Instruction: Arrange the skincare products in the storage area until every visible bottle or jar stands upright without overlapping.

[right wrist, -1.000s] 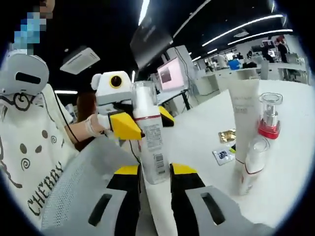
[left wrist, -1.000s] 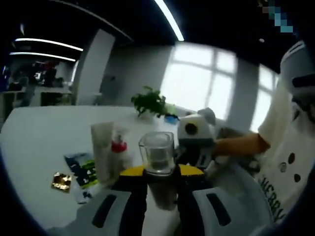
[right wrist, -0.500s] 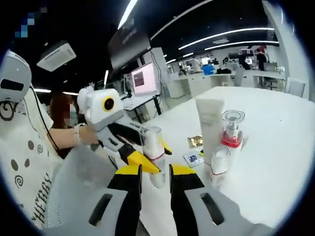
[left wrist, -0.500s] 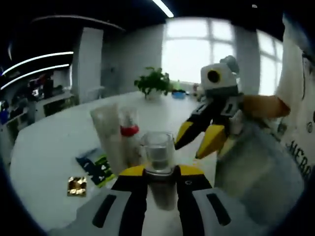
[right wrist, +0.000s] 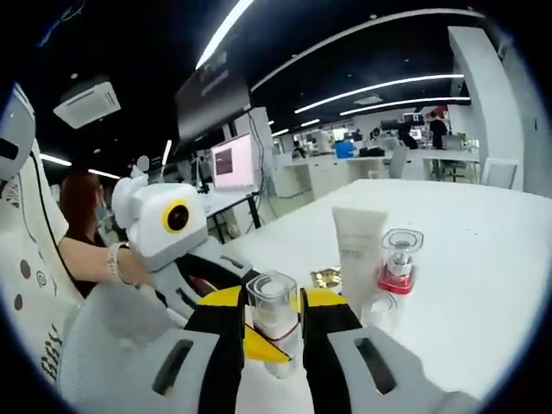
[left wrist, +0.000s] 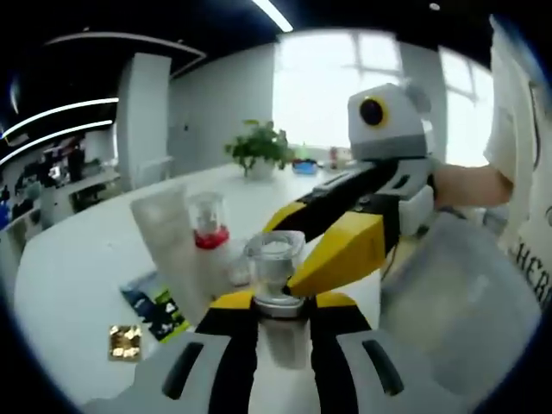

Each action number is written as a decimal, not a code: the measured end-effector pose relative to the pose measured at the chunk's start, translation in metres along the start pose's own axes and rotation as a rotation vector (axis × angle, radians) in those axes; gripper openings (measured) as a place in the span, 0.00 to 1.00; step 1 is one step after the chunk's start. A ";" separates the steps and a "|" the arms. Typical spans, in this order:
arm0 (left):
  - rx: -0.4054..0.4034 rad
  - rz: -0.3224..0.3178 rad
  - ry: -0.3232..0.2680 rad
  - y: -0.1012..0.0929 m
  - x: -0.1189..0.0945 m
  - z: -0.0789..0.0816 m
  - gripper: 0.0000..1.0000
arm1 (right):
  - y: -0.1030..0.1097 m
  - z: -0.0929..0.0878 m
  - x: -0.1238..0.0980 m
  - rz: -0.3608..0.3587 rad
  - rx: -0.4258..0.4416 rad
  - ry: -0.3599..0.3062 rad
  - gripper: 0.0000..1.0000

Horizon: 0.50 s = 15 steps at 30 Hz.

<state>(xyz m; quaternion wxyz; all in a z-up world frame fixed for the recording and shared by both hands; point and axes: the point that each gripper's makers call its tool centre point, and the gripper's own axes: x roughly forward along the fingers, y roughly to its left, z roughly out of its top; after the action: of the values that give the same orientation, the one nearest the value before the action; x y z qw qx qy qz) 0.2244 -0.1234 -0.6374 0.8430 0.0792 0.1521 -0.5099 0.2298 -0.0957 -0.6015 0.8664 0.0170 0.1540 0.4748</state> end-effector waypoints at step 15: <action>0.049 0.012 0.026 0.017 0.016 -0.027 0.19 | -0.012 -0.023 0.019 -0.003 -0.121 0.049 0.21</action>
<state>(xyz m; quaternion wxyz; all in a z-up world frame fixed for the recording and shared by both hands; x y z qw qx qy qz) 0.2419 -0.1208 -0.6691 0.8419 0.1073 0.1503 -0.5071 0.2432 -0.0892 -0.6301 0.8626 -0.0471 0.1460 0.4821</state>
